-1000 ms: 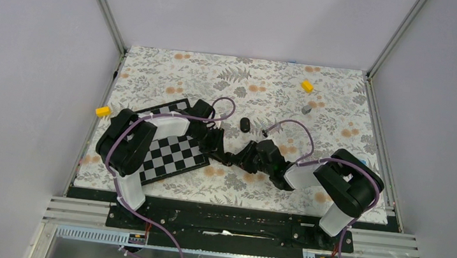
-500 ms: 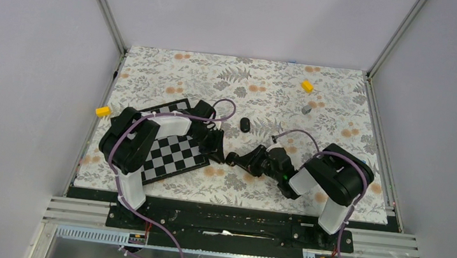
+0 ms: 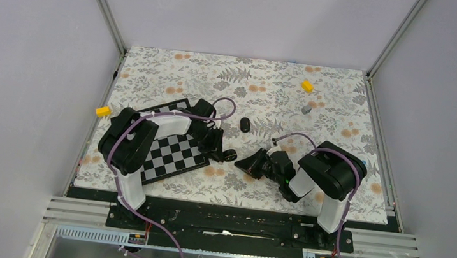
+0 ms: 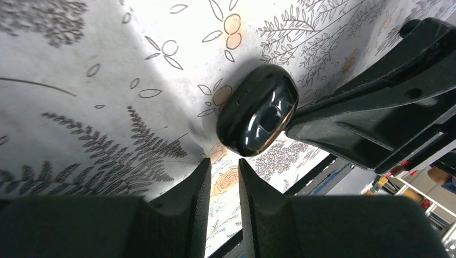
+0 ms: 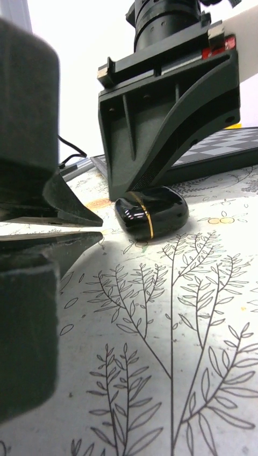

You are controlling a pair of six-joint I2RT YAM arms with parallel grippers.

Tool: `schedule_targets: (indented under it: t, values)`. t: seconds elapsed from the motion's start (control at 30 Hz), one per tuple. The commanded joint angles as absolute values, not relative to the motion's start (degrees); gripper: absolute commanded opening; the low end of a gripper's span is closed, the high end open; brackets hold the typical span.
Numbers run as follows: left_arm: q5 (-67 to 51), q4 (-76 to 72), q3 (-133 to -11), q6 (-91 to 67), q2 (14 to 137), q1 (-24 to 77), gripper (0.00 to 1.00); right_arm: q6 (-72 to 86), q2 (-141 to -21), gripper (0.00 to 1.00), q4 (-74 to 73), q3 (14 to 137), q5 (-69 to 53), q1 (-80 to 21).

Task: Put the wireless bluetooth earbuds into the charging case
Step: Pick up the charging case from the center of the board.

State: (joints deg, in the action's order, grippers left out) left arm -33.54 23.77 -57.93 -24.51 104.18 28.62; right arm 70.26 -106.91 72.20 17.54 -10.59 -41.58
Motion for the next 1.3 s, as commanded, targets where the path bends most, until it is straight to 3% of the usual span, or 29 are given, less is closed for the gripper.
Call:
schedule_targets:
  t: [0.0,0.13,0.4,0.87,1.27]
  values:
    - [-30.9,25.4,-61.5,-23.0,98.7,27.0,0.27,70.1,-106.0,0.12,71.8,17.9,-11.6,-41.7]
    - [-31.3,25.9,-63.0,-23.1,96.7,26.0,0.27,69.3,-104.5,0.13,69.8,18.3,-11.5,-41.6]
    - [-32.7,25.5,-63.0,-23.6,98.5,25.5,0.27,67.9,-103.2,0.43,64.7,20.5,-10.6,-41.6]
    - [-36.1,17.1,-61.7,-27.8,106.2,24.9,0.28,66.5,-102.3,0.54,49.0,27.5,-6.7,-41.6]
    - [-39.2,13.3,-60.6,-29.9,107.4,24.8,0.27,66.5,-104.4,0.54,48.8,29.9,-6.7,-41.6]
